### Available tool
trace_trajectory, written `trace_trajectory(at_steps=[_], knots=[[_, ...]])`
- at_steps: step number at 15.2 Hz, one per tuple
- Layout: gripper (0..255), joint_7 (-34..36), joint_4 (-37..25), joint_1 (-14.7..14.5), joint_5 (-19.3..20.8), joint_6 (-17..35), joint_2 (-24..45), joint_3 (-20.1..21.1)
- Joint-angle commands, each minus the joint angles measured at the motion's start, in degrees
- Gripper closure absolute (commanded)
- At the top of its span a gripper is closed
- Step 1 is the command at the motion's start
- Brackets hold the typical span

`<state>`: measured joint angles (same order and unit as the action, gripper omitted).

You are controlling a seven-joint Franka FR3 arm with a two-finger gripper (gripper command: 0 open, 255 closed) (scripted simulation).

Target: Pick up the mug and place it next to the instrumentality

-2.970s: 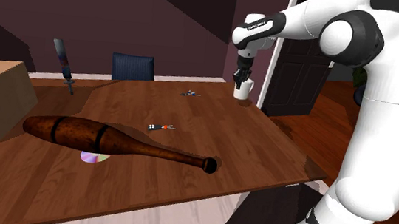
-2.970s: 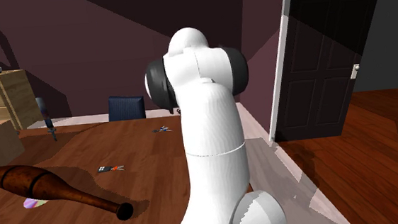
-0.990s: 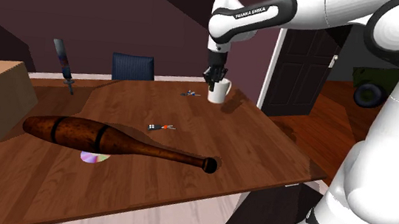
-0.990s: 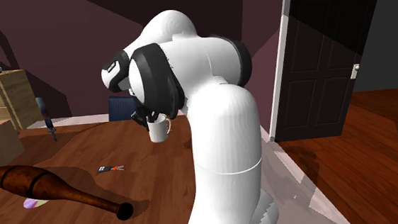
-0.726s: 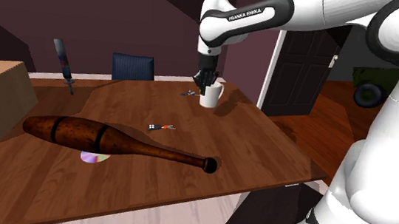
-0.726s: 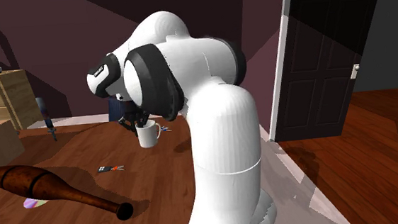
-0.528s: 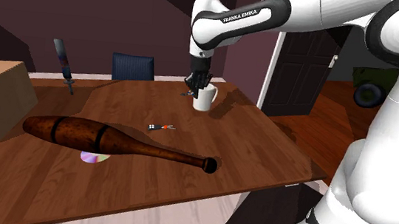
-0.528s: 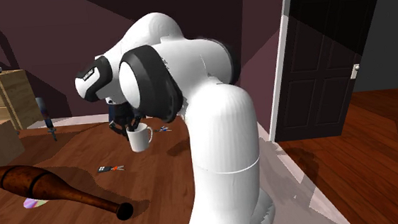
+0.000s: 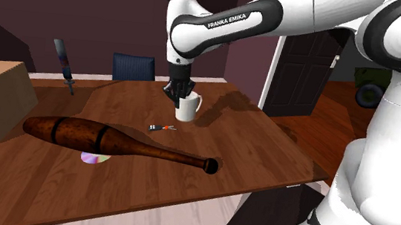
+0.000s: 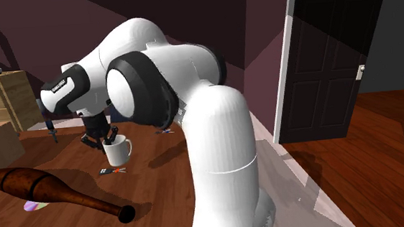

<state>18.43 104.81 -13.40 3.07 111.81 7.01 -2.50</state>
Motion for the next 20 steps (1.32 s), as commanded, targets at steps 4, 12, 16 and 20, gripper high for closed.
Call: trace_trajectory(at_steps=[4, 12, 16, 20], knots=[[255, 6.31, -4.06, -3.55, 0.31, -0.30, 4.05, 2.61], [255, 15.39, -14.53, -9.34, 1.35, -2.54, 12.82, 5.84], [255, 19.47, -22.11, -12.45, 2.07, -4.67, 18.53, 6.97], [255, 23.12, -31.99, -15.77, 2.83, -7.86, 25.46, 7.74]])
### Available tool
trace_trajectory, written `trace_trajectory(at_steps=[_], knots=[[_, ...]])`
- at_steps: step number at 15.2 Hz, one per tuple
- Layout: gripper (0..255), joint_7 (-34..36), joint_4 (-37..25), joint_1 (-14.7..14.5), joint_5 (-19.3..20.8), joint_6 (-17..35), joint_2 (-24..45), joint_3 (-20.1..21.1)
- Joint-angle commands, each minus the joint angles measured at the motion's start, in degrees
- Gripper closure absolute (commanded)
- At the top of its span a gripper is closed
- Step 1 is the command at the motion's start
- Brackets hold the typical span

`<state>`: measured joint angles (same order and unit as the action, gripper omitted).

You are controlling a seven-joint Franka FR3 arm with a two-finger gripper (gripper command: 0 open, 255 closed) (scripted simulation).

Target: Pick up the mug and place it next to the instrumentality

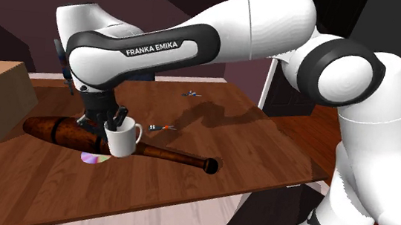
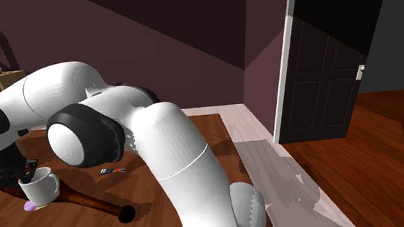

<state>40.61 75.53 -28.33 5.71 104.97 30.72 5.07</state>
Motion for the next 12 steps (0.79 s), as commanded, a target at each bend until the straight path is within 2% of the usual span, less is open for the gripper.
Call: trace_trajectory(at_steps=[1, 6, 12], knots=[[255, 1.77, -5.70, -1.70, 0.37, -2.06, 3.75, 0.31], [255, 5.00, -25.21, -6.16, 1.23, -9.47, 16.04, 0.58], [255, 5.36, -19.64, -5.87, 1.28, -4.46, 15.50, 0.57]])
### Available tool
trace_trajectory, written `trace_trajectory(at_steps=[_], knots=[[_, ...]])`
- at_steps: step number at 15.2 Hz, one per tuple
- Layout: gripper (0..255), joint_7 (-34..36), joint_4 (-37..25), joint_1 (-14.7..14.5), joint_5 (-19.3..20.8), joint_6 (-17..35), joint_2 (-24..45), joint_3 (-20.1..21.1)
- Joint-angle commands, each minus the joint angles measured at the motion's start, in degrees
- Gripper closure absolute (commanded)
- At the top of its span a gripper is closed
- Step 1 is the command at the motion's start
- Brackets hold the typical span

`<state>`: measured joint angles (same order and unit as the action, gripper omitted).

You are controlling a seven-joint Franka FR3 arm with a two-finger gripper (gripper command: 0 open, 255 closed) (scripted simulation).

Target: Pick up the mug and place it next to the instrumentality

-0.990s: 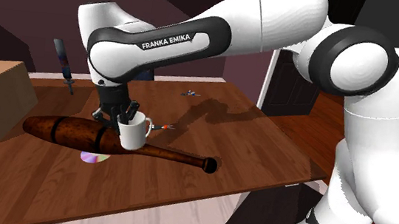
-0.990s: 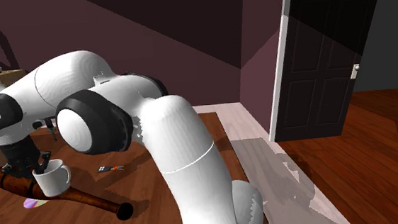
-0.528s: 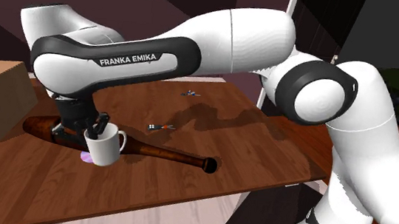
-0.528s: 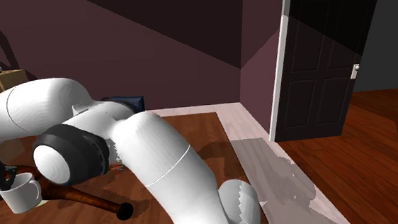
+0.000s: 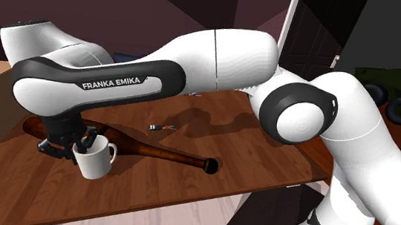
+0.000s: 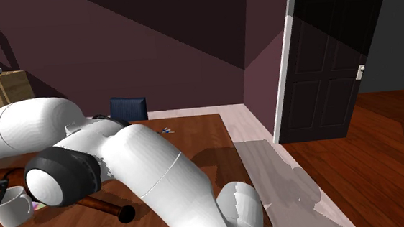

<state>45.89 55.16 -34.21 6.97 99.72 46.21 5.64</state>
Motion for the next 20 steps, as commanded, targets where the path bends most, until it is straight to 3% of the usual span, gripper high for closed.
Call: trace_trajectory(at_steps=[1, 5, 13, 14, 20], knots=[[255, 0.13, 1.49, 0.05, 0.04, 1.55, 0.02, 0.00], [255, 0.35, 4.18, 0.17, 0.12, 4.51, 0.30, -0.03], [255, 0.35, 4.18, 0.17, 0.12, 4.51, 0.30, -0.04], [0, 0.35, 4.20, 0.17, 0.12, 4.52, 0.29, -0.03], [0, 0.26, 2.44, 0.04, 0.08, 2.66, 0.19, -0.01]])
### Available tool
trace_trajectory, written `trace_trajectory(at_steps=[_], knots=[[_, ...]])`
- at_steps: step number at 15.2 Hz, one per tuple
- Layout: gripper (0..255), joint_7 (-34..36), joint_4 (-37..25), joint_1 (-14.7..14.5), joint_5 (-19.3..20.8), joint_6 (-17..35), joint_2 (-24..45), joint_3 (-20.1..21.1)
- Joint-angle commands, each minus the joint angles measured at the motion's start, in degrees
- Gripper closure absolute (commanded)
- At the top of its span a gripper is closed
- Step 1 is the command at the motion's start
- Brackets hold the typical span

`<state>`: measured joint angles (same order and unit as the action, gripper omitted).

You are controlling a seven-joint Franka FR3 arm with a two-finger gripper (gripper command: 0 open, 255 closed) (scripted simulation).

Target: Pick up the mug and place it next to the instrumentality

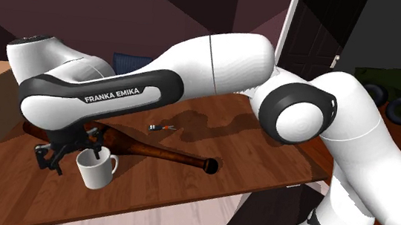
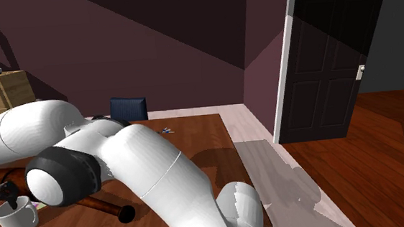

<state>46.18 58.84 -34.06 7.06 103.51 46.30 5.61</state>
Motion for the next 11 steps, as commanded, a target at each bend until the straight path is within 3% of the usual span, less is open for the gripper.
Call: trace_trajectory(at_steps=[1, 3, 11], knots=[[0, -0.12, -3.24, -0.25, -0.06, -3.07, 0.15, 0.03], [0, -0.32, -7.62, -0.56, -0.10, -6.90, 0.69, 0.02], [0, -0.32, -7.63, -0.57, -0.10, -6.91, 0.69, 0.02]])
